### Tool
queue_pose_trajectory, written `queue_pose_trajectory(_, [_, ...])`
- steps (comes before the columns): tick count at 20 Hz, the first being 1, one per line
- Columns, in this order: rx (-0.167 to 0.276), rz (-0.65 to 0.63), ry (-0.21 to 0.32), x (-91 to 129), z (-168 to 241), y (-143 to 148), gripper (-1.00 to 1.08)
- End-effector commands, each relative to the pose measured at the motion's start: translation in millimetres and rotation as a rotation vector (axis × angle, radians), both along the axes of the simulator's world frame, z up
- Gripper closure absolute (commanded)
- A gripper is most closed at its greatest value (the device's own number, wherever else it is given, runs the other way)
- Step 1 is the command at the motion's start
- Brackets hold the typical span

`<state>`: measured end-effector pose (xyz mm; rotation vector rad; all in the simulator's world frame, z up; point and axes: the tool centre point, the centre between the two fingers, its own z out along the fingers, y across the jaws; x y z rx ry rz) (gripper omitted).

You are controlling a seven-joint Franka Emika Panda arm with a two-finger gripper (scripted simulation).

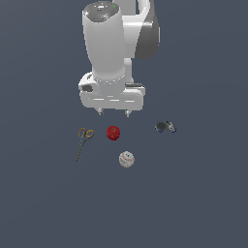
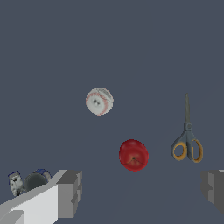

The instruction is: Pick up a designated object from a clutter of objects.

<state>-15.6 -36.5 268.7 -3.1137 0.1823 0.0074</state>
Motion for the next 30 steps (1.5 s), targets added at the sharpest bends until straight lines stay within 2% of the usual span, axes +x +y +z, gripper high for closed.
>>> queue_pose_trajectory(1, [-0.002, -0.012, 0.0, -3.1, -18.8, -2.6, -0.92])
queue_pose_trajectory(16, [-0.017, -0.094, -0.002, -48.0, -139.9, -18.9, -0.92])
queue_pose_trajectory(23, [-0.022, -0.113, -0.002, -64.9, -165.8, -22.2, -0.92])
queue_pose_trajectory(30, [-0.023, -0.118, -0.001, -69.3, -171.7, -22.9, -0.92])
